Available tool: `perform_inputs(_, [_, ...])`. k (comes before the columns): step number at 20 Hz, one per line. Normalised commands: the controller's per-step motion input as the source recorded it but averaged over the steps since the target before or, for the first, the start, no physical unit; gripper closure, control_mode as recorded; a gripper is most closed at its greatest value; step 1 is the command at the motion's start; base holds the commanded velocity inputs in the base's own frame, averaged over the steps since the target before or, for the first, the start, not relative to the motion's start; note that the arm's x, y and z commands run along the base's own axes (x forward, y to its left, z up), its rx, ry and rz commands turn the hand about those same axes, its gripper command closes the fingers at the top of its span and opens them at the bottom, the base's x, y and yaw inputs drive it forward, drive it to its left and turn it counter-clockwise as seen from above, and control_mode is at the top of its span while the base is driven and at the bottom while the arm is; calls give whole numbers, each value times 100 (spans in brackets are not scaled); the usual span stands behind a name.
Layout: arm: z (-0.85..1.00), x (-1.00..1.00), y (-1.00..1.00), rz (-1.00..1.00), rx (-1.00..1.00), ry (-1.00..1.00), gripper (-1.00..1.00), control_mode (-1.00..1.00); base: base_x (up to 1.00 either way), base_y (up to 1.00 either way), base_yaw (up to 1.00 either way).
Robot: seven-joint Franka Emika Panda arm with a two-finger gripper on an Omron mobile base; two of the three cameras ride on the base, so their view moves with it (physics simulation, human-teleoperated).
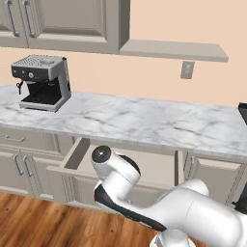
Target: Take a straw from the drawer in front and place it inside the glass cup on the dining counter.
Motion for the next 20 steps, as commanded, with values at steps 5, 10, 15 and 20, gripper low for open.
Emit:
perform_inputs(5, [63, 46, 3, -47, 5, 15, -100, -100, 0, 0, 0])
perform_inputs(10, [25, 77, 1, -45, 2, 23, -100, -100, 0, 0, 0])
perform_inputs(15, [1, 68, 0, -36, 10, 29, -100, -100, 0, 0, 0])
perform_inputs(20, [-14, 54, 0, -34, 11, 19, -100, -100, 0, 0, 0])
